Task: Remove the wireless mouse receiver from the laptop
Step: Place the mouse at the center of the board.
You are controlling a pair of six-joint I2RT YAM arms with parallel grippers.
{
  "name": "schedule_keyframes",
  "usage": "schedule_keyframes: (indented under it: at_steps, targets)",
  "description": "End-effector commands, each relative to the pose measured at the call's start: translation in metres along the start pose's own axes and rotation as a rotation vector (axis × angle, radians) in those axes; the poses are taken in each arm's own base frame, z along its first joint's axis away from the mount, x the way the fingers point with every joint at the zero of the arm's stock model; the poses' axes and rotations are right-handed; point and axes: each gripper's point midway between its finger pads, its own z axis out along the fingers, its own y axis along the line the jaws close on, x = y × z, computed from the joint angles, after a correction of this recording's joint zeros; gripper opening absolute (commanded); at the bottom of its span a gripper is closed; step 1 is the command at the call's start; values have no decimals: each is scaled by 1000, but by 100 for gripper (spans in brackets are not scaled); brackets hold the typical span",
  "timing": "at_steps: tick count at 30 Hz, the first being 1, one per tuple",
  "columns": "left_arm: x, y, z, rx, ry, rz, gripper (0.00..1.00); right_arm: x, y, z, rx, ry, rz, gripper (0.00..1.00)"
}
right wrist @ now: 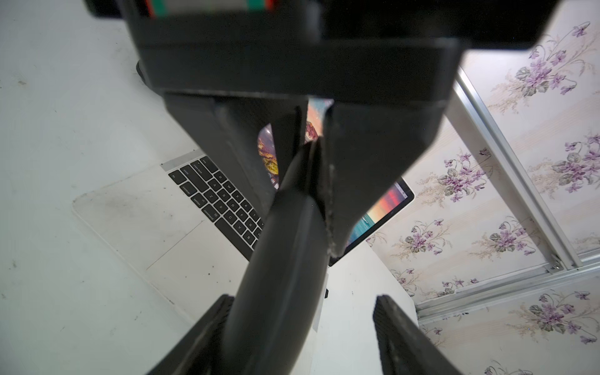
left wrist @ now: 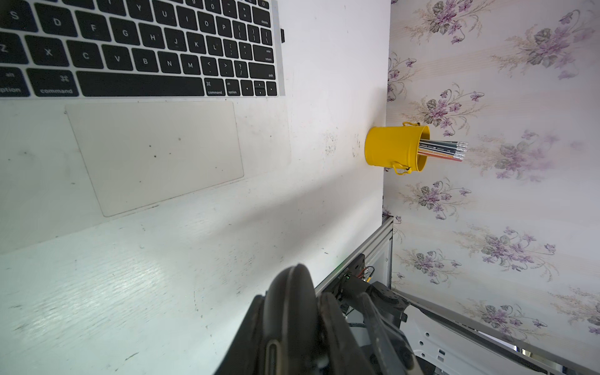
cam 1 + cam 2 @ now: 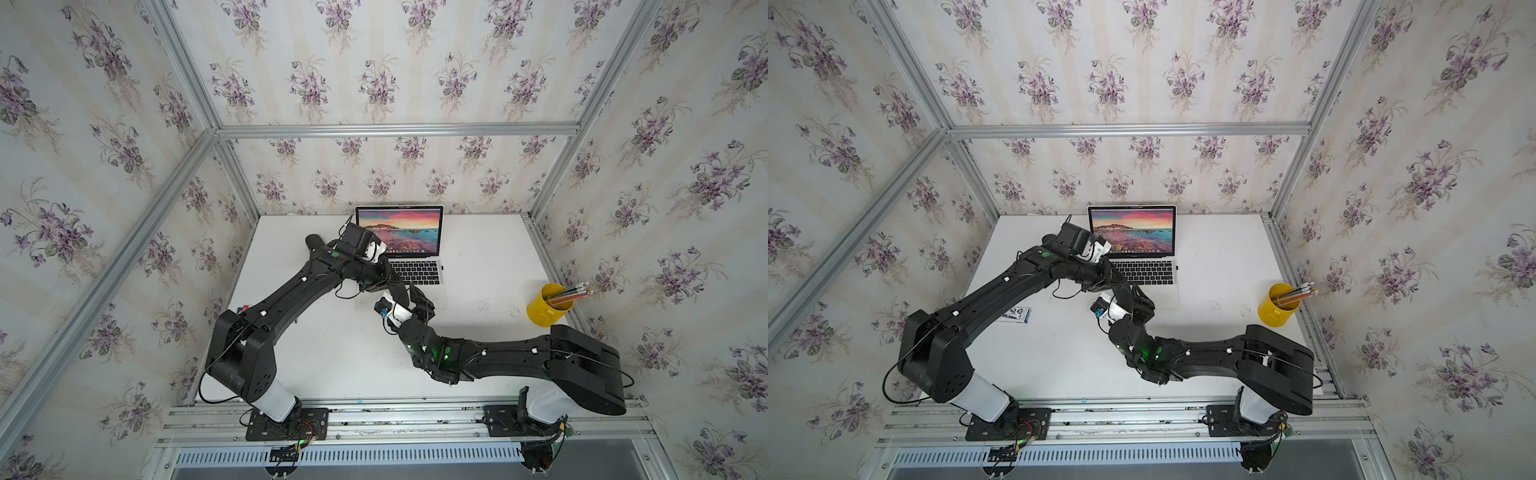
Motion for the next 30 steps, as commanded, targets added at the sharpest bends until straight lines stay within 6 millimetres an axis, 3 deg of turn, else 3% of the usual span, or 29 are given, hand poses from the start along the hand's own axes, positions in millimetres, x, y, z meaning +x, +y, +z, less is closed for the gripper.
schedule_keyframes:
  at_steps: [1,5,9,13,14,18,20,24,27,30]
  targets:
    - [14,7,0,-16,53,-32,6,-8,-27,-2,129,-10,58,55]
    - [15,5,-1,-4,51,-31,6,-9,-33,-3,161,-17,63,36]
    - [15,5,-3,0,39,-26,6,-11,-36,-5,178,-27,70,8]
    - [15,3,-3,14,32,-21,11,-14,-38,-8,186,-42,71,1]
    - [14,3,-3,16,27,-18,17,-13,-38,-8,186,-42,68,0]
    - [8,0,-5,31,-24,42,76,-14,-33,-8,171,-41,54,0]
    - [0,2,-10,0,-77,104,98,-11,-26,-7,133,-28,43,0]
    - [-27,19,-36,-172,-286,267,99,-6,5,-9,-113,22,122,0]
    - [-42,37,-78,-330,-513,345,99,-1,32,-18,-370,81,202,0]
    - [-43,49,-115,-423,-690,371,99,6,57,-33,-600,153,244,0]
